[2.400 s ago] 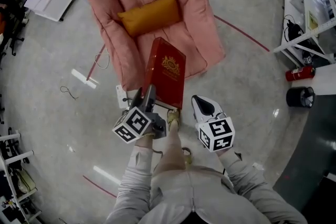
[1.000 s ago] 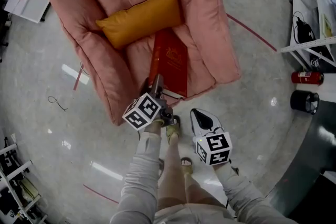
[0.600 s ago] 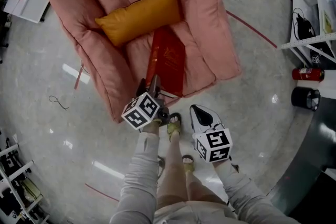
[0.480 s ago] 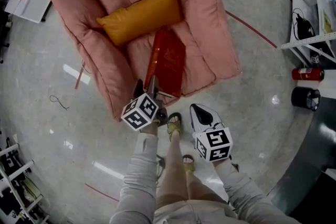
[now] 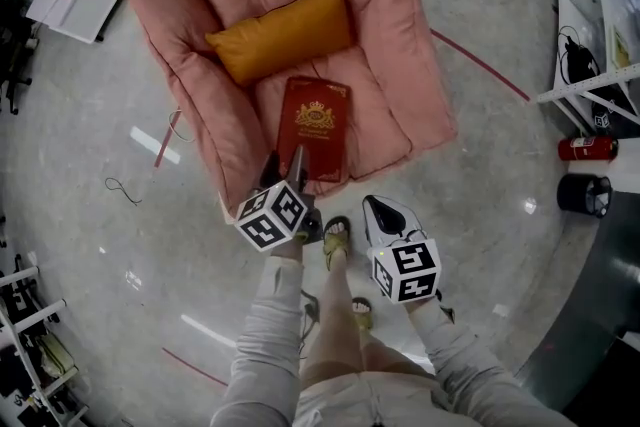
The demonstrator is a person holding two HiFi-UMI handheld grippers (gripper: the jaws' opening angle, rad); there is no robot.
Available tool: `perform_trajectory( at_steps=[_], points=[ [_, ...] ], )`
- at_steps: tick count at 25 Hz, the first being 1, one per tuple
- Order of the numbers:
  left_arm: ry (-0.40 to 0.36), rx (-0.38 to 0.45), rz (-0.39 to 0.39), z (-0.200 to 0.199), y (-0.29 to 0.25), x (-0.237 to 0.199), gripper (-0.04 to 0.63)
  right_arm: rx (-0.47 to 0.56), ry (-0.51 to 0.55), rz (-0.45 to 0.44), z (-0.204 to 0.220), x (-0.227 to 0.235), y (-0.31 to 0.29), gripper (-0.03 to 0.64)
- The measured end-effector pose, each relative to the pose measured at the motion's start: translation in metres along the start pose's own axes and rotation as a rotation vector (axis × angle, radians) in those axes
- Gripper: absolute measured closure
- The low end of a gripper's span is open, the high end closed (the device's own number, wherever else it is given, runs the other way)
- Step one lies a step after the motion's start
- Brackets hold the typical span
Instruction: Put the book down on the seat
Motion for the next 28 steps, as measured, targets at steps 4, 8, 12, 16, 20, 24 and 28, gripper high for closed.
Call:
perform_trajectory(
  at_steps=[4,8,12,16,20,24,28],
  points=[
    [-0.038,-0.010,0.020,0.000,0.023,0.012,0.393,0.024,0.008,-0.005,-0.009,-0.005,0.010,0.617],
    [-0.070,-0.002,-0.012,-0.003,0.047,0.017,0.580,0.045,0.016,-0.007,-0.016,-0.010,0.023,0.618],
    [-0.128,-0.007,0.018,-0.004,0.071,0.030,0.590,0.064,0.018,-0.001,-0.020,-0.013,0.036,0.617],
    [-0.166,-0.013,0.035,-0.005,0.095,0.041,0.591,0.073,0.019,0.004,-0.023,-0.017,0.051,0.618],
    [-0.186,-0.020,0.042,-0.005,0.122,0.048,0.591,0.081,0.015,0.001,-0.025,-0.023,0.064,0.618],
    [-0.212,-0.028,0.055,-0.006,0.148,0.053,0.591,0.086,0.015,-0.001,-0.024,-0.029,0.078,0.618],
    [-0.210,-0.027,0.055,-0.008,0.174,0.055,0.591,0.088,0.021,-0.004,-0.022,-0.037,0.095,0.618]
  ],
)
Point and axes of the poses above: the fingertips, and each gripper's own axes: y backward along the fingers, x to its right, z out of its underside, the point moved 3 cm from there along y, backward along the fingers, and after that the axes turned 12 degrees about x, right-handed, at the moved point
